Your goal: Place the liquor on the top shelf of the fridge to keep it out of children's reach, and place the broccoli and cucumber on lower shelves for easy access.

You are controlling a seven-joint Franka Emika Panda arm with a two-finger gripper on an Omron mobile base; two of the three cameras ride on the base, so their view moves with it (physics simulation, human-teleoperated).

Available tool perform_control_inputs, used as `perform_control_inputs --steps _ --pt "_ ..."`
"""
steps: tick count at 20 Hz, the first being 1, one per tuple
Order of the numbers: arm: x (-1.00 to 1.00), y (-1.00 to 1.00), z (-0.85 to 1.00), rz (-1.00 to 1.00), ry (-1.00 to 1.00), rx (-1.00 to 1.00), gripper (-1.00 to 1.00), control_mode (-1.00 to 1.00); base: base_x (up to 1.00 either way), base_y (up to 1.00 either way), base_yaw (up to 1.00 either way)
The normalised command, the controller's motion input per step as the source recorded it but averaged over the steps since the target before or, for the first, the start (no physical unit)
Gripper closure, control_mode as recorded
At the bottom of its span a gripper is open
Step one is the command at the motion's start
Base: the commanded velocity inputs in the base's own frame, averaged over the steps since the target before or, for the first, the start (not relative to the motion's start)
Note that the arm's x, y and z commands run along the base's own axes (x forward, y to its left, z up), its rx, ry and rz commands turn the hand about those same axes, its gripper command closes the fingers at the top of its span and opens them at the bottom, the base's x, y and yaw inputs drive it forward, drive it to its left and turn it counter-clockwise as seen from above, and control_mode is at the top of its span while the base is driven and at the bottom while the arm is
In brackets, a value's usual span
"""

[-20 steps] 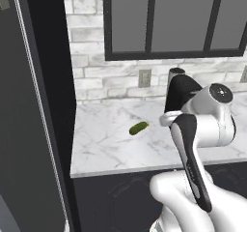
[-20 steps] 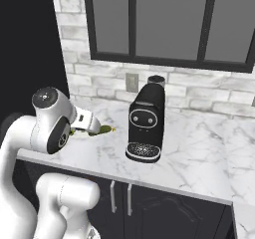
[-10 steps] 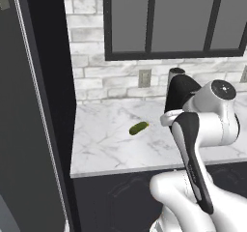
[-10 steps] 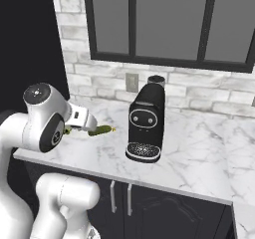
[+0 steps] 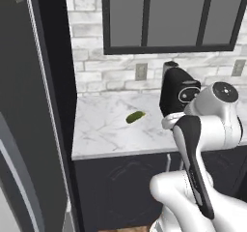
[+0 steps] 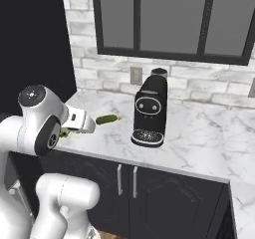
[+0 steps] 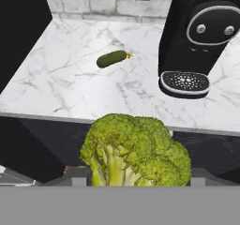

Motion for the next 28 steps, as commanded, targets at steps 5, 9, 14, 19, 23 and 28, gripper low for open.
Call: perform_control_inputs --steps 5,9,14,19,23,28 --pt "0.00 0.00 0.00 0.00 0.00 0.00 1.00 1.00 -0.97 0.00 0.00" --pt "0.00 0.00 0.00 0.00 0.00 0.00 1.00 1.00 -1.00 0.03 0.00" --pt "0.00 0.00 0.00 0.00 0.00 0.00 1.00 1.00 -0.82 0.24 0.00" --pt "0.00 0.00 0.00 0.00 0.00 0.00 1.00 1.00 -0.29 0.62 0.00" --pt "0.00 0.00 0.00 0.00 0.00 0.00 1.00 1.00 0.00 0.90 0.00" --pt "0.00 0.00 0.00 0.00 0.00 0.00 1.00 1.00 -0.01 0.98 0.00"
